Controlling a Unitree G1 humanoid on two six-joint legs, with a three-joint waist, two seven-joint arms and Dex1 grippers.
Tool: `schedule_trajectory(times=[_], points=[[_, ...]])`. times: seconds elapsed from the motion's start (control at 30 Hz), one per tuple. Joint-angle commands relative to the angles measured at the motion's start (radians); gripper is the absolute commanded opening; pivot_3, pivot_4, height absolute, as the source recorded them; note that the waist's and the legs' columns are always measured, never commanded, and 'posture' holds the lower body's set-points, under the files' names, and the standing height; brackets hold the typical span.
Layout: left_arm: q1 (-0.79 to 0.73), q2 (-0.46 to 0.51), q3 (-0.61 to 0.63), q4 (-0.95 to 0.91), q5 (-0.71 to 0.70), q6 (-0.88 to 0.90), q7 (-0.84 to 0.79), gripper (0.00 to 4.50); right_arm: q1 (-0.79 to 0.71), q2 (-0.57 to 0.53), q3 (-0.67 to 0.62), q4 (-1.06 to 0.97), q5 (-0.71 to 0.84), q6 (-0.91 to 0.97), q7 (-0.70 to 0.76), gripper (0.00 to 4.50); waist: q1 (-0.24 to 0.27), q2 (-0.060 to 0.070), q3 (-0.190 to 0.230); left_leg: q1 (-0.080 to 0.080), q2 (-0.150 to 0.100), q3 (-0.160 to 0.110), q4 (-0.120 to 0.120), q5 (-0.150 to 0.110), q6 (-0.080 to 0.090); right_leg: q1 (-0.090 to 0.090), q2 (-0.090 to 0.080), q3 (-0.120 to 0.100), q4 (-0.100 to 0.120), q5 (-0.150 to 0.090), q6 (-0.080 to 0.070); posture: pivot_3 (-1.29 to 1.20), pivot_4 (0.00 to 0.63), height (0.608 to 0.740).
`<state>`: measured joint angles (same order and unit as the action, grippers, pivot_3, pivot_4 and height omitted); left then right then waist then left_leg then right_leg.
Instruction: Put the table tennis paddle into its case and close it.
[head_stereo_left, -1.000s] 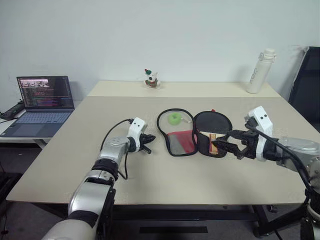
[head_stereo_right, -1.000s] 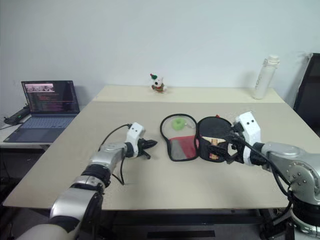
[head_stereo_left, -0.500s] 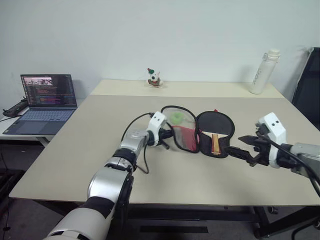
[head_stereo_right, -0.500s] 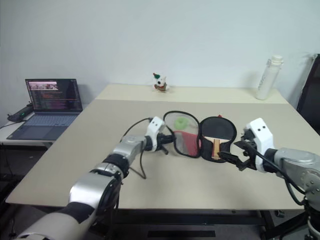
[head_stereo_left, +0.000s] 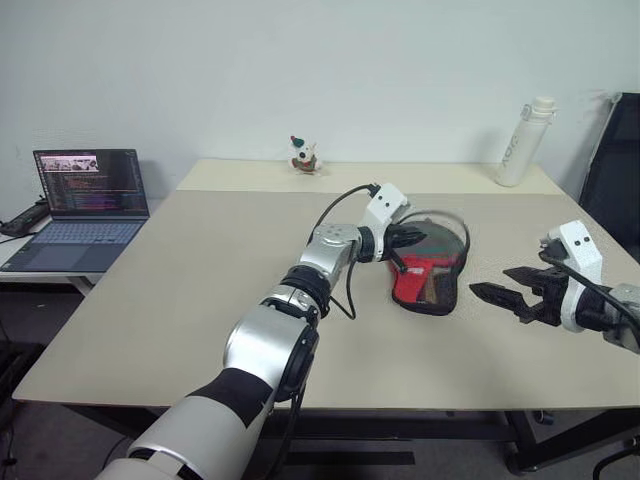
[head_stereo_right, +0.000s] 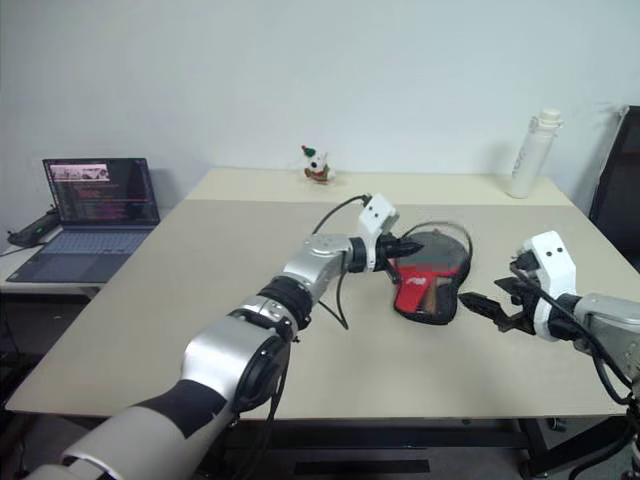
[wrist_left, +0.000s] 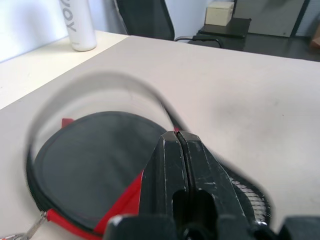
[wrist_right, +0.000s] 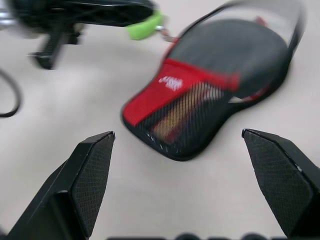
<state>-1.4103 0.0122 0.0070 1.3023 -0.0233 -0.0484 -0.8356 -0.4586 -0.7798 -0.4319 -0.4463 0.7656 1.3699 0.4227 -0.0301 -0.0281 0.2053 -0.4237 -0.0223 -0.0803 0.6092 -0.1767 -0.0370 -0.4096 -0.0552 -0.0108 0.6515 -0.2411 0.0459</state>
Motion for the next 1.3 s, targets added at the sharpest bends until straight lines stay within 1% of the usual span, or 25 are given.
schedule_trajectory(times=[0.03,0.17,0.2,0.27,0.33,0.47,0.67,0.77,0.87,1.07,1.17,1.23,1.27,1.3], points=[[0.021,0.055,0.032,-0.051,-0.032,-0.023,-0.098,0.03,-0.045,0.027,0.036,0.052,-0.03,-0.065,-0.019,4.5,-0.003,0.0,0.0,0.0,0.0,0.0,0.0,0.0,0.0,0.0,0.0,0.0,0.0,0.0,0.0,0.0,0.15,0.74],[0.142,0.133,0.036,-0.182,-0.097,0.026,-0.381,0.03,-0.08,0.043,0.115,0.172,-0.101,-0.151,-0.018,4.5,-0.005,0.001,0.0,0.001,0.0,0.001,-0.001,0.0,0.0,0.0,0.0,0.001,0.001,0.0,0.0,0.0,0.15,0.74],[0.185,0.159,0.031,-0.238,-0.108,0.052,-0.423,0.03,-0.097,0.049,0.136,0.213,-0.121,-0.175,-0.017,4.5,-0.004,0.002,0.0,0.001,0.0,0.001,-0.001,0.0,0.0,0.0,0.0,0.001,0.001,0.0,0.0,0.0,0.15,0.74],[0.258,0.201,0.027,-0.348,-0.128,0.11,-0.456,0.03,-0.127,0.059,0.175,0.288,-0.159,-0.224,-0.013,4.5,-0.005,0.002,0.0,0.002,0.0,0.001,0.0,0.0,0.0,0.0,0.0,0.002,0.002,0.0,-0.001,0.0,0.15,0.74],[0.328,0.244,0.043,-0.472,-0.155,0.185,-0.443,0.03,-0.167,0.083,0.225,0.384,-0.22,-0.289,-0.026,4.5,-0.002,0.002,0.0,0.001,0.0,0.001,0.0,0.0,0.0,0.0,0.0,0.001,0.003,0.0,-0.001,0.0,0.15,0.74],[0.442,0.313,0.086,-0.701,-0.213,0.322,-0.365,0.03,-0.263,0.154,0.307,0.647,-0.343,-0.442,-0.04,4.5,-0.002,0.001,0.0,0.003,0.0,0.001,0.001,0.0,0.0,0.0,0.0,0.002,0.006,0.0,-0.001,0.0,0.15,0.74],[0.563,0.37,0.098,-0.971,-0.285,0.463,-0.282,0.03,-0.385,0.239,0.389,1.003,-0.483,-0.653,-0.011,4.5,-0.002,0.002,0.0,0.004,0.0,0.001,0.001,0.0,0.0,0.0,0.0,0.003,0.007,0.001,-0.002,0.0,0.15,0.74],[0.596,0.387,0.097,-1.051,-0.311,0.504,-0.256,0.03,-0.439,0.274,0.406,1.168,-0.536,-0.749,-0.002,4.5,-0.002,0.001,0.0,0.004,0.0,0.001,0.002,0.0,0.0,0.001,0.0,0.003,0.007,0.003,-0.006,0.0,0.15,0.74],[0.611,0.399,0.097,-1.089,-0.329,0.526,-0.236,0.03,-0.476,0.301,0.414,1.266,-0.563,-0.793,0.023,4.5,-0.003,0.001,0.0,0.006,0.0,0.002,0.002,0.0,0.0,0.002,0.0,0.003,0.007,0.003,-0.006,0.0,0.15,0.74],[0.621,0.419,0.091,-1.119,-0.346,0.54,-0.21,0.03,-0.538,0.358,0.402,1.406,-0.565,-0.759,0.096,4.5,-0.023,0.001,-0.001,0.009,0.001,0.002,0.002,0.0,0.0,0.003,0.001,0.004,0.009,0.003,-0.007,0.0,0.15,0.74],[0.627,0.428,0.086,-1.127,-0.349,0.54,-0.202,0.0,-0.557,0.383,0.408,1.463,-0.588,-0.77,0.106,3.89,-0.03,0.0,-0.001,0.009,0.002,0.002,0.001,0.0,0.0,0.003,0.001,0.004,0.009,0.003,-0.007,0.0,0.15,0.74],[0.632,0.437,0.083,-1.132,-0.353,0.541,-0.198,0.0,-0.57,0.403,0.395,1.483,-0.585,-0.763,0.119,3.25,-0.034,-0.001,-0.001,0.01,0.002,0.002,0.001,0.0,0.0,0.003,0.001,0.004,0.01,0.003,-0.007,0.0,0.15,0.74],[0.636,0.441,0.082,-1.135,-0.354,0.542,-0.197,0.0,-0.576,0.409,0.39,1.49,-0.585,-0.761,0.124,3.02,-0.035,-0.001,-0.002,0.01,0.002,0.002,0.001,0.0,0.0,0.003,0.001,0.004,0.01,0.003,-0.007,0.0,0.15,0.74],[0.64,0.446,0.082,-1.138,-0.356,0.544,-0.197,0.0,-0.581,0.417,0.386,1.497,-0.586,-0.76,0.129,2.63,-0.036,-0.001,-0.002,0.011,0.002,0.002,0.001,0.0,0.0,0.003,0.002,0.004,0.01,0.003,-0.007,0.0,0.15,0.74]])
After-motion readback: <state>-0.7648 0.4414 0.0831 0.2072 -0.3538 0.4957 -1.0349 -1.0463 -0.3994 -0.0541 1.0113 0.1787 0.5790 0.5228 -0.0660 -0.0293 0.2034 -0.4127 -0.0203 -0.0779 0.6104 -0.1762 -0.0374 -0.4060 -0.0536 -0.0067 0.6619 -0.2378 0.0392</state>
